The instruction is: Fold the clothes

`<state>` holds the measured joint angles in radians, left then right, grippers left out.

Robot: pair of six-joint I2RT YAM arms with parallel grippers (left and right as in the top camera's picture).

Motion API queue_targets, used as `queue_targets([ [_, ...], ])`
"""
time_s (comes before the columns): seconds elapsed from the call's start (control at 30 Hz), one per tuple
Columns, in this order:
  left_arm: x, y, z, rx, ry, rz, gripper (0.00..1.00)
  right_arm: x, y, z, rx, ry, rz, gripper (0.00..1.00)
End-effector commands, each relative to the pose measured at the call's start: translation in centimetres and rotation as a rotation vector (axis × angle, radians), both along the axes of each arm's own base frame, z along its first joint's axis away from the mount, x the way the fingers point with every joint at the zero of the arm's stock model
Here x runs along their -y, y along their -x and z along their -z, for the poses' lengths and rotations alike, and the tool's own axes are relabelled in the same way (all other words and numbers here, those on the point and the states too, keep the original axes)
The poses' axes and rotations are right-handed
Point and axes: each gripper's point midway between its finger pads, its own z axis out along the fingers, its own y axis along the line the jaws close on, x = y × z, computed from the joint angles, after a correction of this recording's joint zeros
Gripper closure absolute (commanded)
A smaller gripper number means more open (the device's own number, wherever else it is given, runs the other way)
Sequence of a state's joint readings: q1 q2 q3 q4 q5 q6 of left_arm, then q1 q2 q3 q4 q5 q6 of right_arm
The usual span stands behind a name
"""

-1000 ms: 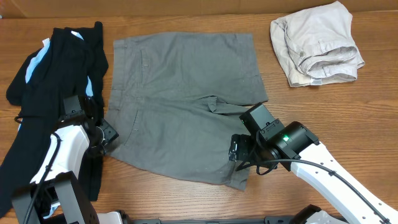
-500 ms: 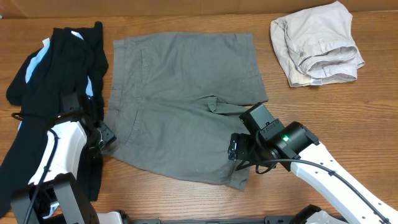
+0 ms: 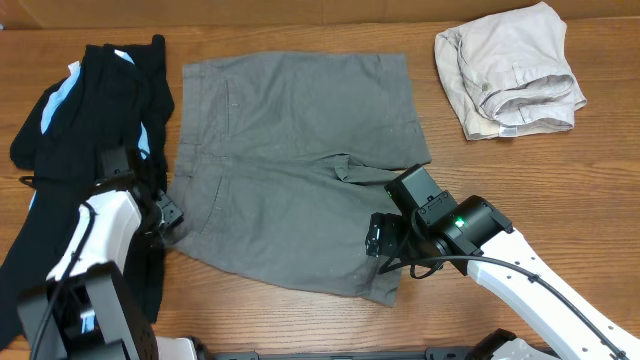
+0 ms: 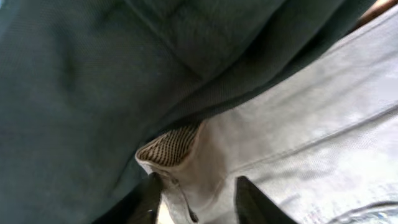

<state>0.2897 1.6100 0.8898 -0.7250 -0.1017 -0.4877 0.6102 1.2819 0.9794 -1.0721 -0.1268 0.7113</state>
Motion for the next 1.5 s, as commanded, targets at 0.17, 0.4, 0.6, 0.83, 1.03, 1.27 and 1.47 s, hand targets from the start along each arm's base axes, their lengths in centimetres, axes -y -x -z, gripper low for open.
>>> queue_targets([
  [0.17, 0.3, 0.2, 1.8, -0.045, 0.028, 0.014, 0.96, 0.0, 0.1, 0.1, -0.001, 0.001, 0.004, 0.17],
  [0.4, 1.5, -2.8, -1.0, 0.042, 0.116, 0.040, 0.96, -0.4, 0.9, 0.2, -0.040, -0.025, -0.008, 0.21],
  [0.6, 1.6, -6.2, -4.9, 0.149, 0.143, 0.075, 0.96, -0.8, 2.9, 2.4, -0.100, -0.009, 0.025, 0.26],
  [0.83, 1.7, -7.0, -5.5, 0.179, 0.152, 0.079, 0.96, -1.6, 6.1, 6.7, -0.184, -0.030, 0.044, 0.28],
  [1.03, 1.8, -6.9, -5.5, 0.178, 0.152, 0.081, 0.96, -3.1, 7.4, 8.5, -0.176, -0.080, 0.001, 0.29],
  [1.27, 2.4, -7.3, -5.5, 0.186, 0.150, 0.103, 0.96, -1.9, 8.3, 9.7, -0.197, -0.041, 0.007, 0.33],
  [1.47, 2.8, -7.4, -5.5, 0.185, 0.148, 0.116, 0.96, -2.2, 8.1, 10.3, -0.184, -0.061, 0.004, 0.44],
])
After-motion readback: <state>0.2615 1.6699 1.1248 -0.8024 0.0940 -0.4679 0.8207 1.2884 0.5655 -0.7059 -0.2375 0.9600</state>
